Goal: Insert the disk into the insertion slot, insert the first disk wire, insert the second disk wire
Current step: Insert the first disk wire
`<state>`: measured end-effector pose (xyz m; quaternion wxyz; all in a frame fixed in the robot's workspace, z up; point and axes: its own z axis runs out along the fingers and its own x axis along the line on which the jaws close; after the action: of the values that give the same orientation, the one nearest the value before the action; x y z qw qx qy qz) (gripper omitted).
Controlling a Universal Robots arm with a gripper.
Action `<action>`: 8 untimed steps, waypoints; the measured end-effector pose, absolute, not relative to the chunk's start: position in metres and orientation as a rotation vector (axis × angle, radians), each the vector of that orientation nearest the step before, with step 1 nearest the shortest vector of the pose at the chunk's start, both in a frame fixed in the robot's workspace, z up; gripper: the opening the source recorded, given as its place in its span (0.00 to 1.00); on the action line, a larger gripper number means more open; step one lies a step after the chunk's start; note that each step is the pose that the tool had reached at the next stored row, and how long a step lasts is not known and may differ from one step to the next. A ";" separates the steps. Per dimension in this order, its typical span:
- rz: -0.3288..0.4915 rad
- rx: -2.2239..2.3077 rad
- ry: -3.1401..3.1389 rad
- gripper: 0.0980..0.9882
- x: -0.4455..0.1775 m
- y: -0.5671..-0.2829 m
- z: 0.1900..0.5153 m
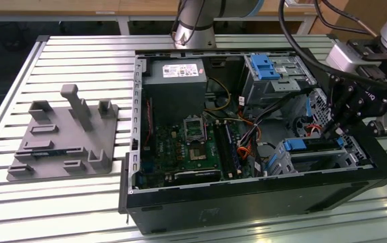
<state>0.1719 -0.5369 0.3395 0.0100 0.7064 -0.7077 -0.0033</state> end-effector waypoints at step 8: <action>-0.010 2.205 -2.209 0.07 0.172 -0.538 0.337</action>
<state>0.1719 -0.5377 0.3371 0.0100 0.7064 -0.7077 -0.0033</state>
